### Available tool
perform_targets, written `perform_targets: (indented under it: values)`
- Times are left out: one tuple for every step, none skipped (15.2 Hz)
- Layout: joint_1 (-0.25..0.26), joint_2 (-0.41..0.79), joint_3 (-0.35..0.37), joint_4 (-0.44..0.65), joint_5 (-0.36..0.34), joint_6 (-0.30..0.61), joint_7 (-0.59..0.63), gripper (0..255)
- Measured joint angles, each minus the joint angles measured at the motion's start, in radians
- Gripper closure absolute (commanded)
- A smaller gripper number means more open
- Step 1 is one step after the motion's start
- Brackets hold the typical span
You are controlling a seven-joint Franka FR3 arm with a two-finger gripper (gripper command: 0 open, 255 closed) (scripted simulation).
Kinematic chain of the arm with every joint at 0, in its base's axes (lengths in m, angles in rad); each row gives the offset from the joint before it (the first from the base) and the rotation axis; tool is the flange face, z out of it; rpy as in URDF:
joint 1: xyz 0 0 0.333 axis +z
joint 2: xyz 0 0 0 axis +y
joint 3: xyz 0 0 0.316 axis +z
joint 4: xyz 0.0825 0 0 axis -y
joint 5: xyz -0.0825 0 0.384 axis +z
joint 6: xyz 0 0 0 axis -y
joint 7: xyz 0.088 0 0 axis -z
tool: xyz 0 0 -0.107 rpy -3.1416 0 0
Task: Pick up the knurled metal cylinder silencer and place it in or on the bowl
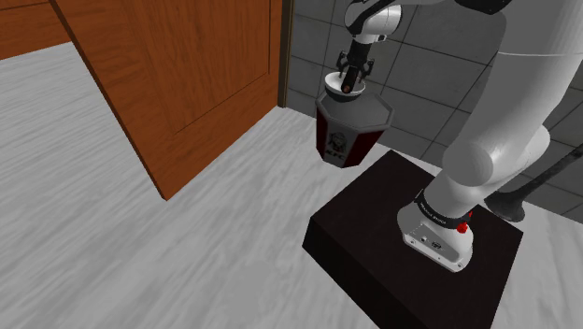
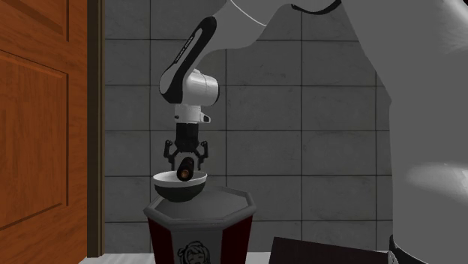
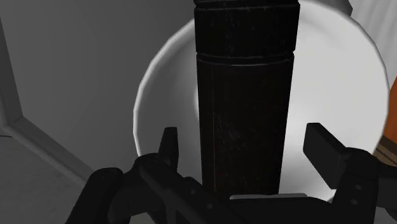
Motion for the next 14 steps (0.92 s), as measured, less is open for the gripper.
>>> perform_targets:
  values:
    - [0.000,0.000,0.000,0.000,0.000,0.000,0.000,0]
    - [0.000,0.000,0.000,0.000,0.000,0.000,0.000,0]
    - [0.000,0.000,0.000,0.000,0.000,0.000,0.000,0]
    - [0.001,-0.008,-0.001,0.005,-0.003,-0.013,0.003,0]
    - [0.003,-0.022,-0.003,0.011,-0.008,-0.033,0.006,0]
    - [0.003,-0.040,-0.006,0.018,-0.013,-0.057,0.008,0]
    - [0.004,-0.050,-0.007,0.033,-0.017,-0.080,0.010,0]
    - [0.005,-0.059,-0.008,0.037,-0.020,-0.093,0.014,0]
    - [0.006,-0.063,-0.008,0.040,-0.021,-0.100,0.015,0]
    - [0.005,-0.065,-0.008,0.041,-0.022,-0.103,0.015,0]
    - [0.005,-0.066,-0.009,0.041,-0.022,-0.104,0.015,0]
    - [0.005,-0.066,-0.009,0.041,-0.022,-0.105,0.014,0]
    - [0.005,-0.066,-0.009,0.041,-0.022,-0.106,0.014,0]
    - [0.005,-0.066,-0.009,0.041,-0.022,-0.106,0.014,0]
